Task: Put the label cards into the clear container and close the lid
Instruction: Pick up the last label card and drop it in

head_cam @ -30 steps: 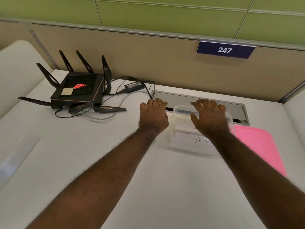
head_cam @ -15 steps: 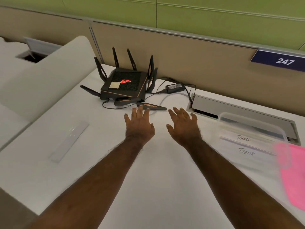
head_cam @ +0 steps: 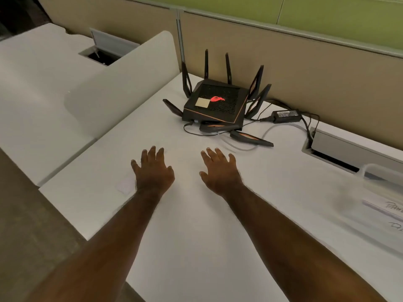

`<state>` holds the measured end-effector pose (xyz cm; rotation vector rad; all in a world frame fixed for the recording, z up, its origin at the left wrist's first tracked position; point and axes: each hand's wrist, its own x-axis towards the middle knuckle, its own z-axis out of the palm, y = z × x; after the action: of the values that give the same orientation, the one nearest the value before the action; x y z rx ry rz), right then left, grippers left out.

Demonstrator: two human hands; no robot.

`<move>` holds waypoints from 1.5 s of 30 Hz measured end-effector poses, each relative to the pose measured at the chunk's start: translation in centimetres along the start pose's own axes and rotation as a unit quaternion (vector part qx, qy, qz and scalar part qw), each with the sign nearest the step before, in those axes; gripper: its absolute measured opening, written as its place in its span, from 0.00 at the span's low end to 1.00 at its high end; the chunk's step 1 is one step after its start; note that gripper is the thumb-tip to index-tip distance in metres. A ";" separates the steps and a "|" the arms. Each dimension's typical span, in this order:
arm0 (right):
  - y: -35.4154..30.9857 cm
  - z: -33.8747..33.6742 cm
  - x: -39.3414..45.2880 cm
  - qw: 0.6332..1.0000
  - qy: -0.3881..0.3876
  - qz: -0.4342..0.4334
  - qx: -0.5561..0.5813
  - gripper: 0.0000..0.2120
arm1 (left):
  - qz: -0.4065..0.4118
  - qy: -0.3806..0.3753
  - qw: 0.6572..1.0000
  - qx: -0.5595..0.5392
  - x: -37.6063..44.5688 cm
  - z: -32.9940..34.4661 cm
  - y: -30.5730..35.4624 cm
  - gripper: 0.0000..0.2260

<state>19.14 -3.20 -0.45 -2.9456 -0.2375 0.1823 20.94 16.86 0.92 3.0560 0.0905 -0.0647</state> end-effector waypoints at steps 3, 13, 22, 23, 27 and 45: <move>-3.6 0.9 1.8 0.999 -0.007 -0.038 0.009 0.31 | -0.033 0.005 0.999 0.001 0.3 0.1 -3.7 0.29; -12.2 2.9 5.7 0.989 -0.073 -0.126 0.033 0.34 | -0.096 -0.009 0.994 0.041 0.4 1.6 -11.1 0.23; -13.4 4.2 5.9 0.984 -0.125 -0.126 0.025 0.36 | -0.095 -0.022 0.994 -0.048 0.3 1.7 -11.2 0.11; -13.1 4.2 5.9 0.984 -0.125 -0.127 0.025 0.37 | -0.097 -0.023 0.993 -0.061 0.4 1.5 -10.9 0.11; -11.2 3.6 5.4 0.984 -0.108 -0.142 0.020 0.43 | -0.064 0.018 0.996 -0.058 -0.2 0.1 -8.9 0.11; 5.2 -3.9 0.2 0.997 0.047 -0.064 -0.026 0.40 | 0.028 -0.311 0.831 -0.461 -1.3 -6.9 2.2 0.08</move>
<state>20.66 -8.90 2.32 -2.9673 -0.4202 0.0197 20.06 15.20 8.03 1.9416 -0.0159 -0.7549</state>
